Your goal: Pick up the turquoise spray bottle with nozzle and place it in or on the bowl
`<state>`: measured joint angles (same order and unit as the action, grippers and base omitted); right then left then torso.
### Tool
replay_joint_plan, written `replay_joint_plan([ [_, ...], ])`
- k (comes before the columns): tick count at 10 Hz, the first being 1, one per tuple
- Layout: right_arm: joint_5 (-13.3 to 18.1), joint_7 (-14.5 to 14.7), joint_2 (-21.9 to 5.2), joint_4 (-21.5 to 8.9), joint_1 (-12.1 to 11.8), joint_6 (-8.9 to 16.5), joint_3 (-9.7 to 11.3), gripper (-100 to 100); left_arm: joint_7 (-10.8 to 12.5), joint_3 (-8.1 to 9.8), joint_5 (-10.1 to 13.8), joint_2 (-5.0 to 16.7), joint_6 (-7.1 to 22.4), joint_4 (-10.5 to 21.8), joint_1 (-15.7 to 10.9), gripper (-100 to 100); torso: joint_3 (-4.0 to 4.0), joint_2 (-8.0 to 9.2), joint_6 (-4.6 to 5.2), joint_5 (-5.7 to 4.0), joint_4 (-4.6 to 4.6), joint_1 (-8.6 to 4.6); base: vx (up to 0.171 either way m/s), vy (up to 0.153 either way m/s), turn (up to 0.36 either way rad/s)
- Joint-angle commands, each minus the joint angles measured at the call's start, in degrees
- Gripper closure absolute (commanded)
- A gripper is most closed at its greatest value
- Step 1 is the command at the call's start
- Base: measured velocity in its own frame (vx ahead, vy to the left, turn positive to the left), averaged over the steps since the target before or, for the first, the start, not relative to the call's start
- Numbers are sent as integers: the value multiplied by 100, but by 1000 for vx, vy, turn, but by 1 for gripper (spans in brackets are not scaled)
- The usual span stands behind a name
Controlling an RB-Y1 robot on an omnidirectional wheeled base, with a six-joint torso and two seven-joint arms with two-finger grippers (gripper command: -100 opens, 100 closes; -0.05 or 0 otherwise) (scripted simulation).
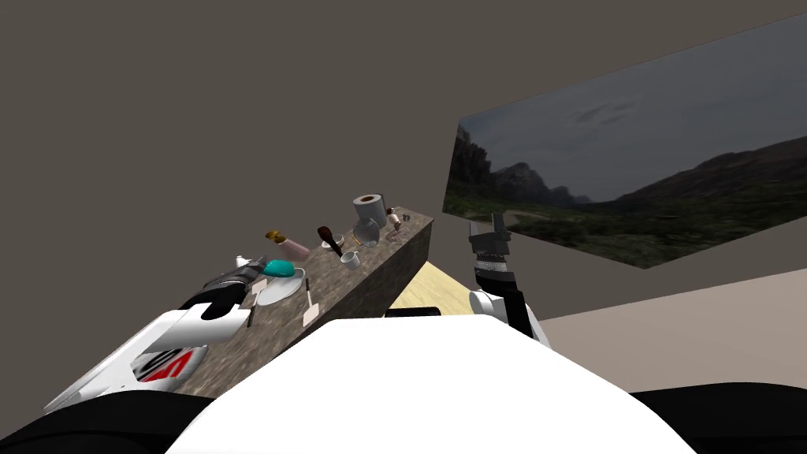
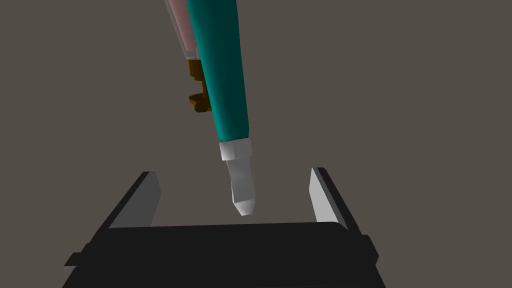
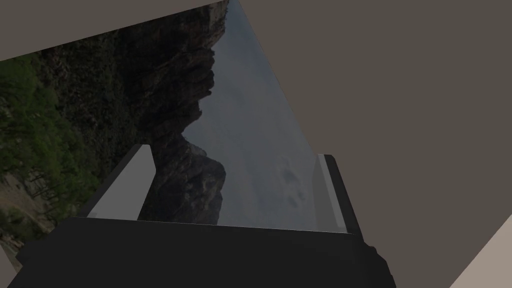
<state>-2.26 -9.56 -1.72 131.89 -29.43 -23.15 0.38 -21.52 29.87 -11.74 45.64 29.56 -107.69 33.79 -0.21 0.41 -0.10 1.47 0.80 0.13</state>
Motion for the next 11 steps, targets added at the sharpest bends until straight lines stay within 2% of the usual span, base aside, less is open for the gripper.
replay_joint_plan([
  [1,0,0,0,0,0,0,0,0,26,157,175,151,140,-147,166,-100,0,0,0,0,0,0,-35,-17,-64],
  [4,0,0,0,0,0,0,0,0,57,384,472,441,402,-355,374,-100,-4,-6,0,0,1,1,-27,-16,-64],
  [5,0,0,0,0,0,0,0,0,46,324,386,355,365,-344,326,-100,-4,-7,0,2,2,3,-13,-3,-8],
  [6,0,0,0,0,-1,0,0,0,48,330,393,360,381,-347,331,0,-7,-13,2,3,2,7,0,0,0],
  [11,0,0,0,0,-1,0,0,0,48,330,392,358,381,-345,332,0,-14,-25,5,3,5,8,0,0,0],
])
